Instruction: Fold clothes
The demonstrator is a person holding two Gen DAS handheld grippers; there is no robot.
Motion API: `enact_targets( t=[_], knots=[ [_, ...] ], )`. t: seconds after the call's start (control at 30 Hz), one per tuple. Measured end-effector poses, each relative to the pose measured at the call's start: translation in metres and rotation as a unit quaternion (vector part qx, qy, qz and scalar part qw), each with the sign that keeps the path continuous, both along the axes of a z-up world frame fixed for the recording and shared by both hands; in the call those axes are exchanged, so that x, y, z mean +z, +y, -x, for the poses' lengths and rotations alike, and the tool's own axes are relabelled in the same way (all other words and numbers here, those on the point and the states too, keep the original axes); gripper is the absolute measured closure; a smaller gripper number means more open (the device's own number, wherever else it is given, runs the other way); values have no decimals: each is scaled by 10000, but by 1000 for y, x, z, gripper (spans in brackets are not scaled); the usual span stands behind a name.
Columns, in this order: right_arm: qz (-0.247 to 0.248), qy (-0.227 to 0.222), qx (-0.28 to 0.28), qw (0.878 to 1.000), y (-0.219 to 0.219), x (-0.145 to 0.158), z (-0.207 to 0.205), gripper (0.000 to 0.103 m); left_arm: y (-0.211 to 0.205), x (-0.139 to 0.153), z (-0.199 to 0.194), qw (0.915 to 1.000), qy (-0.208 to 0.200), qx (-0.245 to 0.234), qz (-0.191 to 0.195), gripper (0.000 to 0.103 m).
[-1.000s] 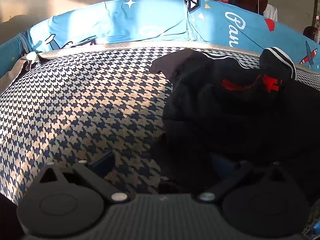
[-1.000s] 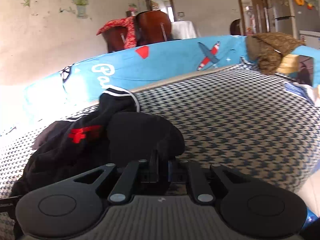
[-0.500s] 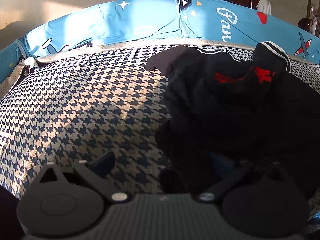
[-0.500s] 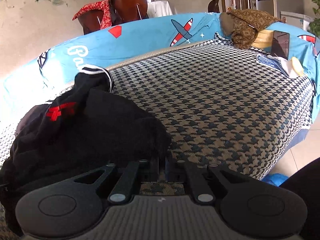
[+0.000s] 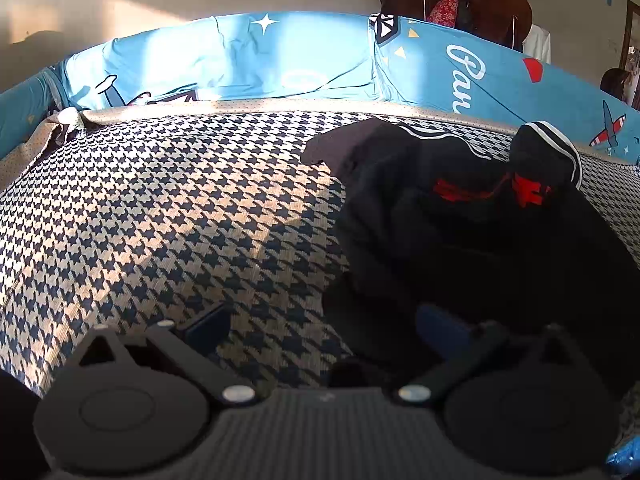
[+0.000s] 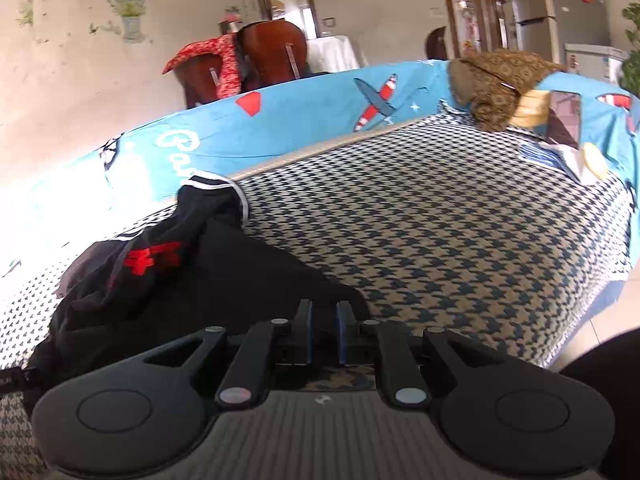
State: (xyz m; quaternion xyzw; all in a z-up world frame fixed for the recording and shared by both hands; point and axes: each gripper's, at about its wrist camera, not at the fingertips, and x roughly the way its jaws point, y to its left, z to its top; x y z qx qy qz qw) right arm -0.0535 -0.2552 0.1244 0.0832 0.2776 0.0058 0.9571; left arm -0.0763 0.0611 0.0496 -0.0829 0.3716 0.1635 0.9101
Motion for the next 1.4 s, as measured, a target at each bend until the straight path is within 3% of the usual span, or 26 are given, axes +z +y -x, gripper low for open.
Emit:
enact_targets(
  t=[0.1, 0.17, 0.23, 0.7, 0.83, 1.13, 1.4],
  knots=[
    [21, -53, 165, 9998, 6, 4, -5, 88, 6, 3, -5, 10000, -7, 42, 46, 0],
    [3, -69, 334, 9994, 10, 6, -8, 80, 10, 4, -9, 9999, -14, 67, 88, 0],
    [-29, -76, 516, 9986, 13, 8, -12, 77, 15, 6, -14, 9999, -21, 83, 120, 0],
    [180, 250, 1829, 9826, 58, 8, -70, 76, 29, 4, -79, 9993, 183, -243, 225, 0],
    [78, 432, 1964, 9795, 64, 3, -88, 76, 30, 3, -100, 9990, 268, -314, 179, 0],
    [-49, 663, 2065, 9762, 76, -5, -119, 76, 54, -3, -148, 9978, 353, -229, 509, 0],
    [-285, 798, 2065, 9748, 80, -9, -128, 76, 60, -10, -188, 9977, 401, -233, 497, 0]
  ],
)
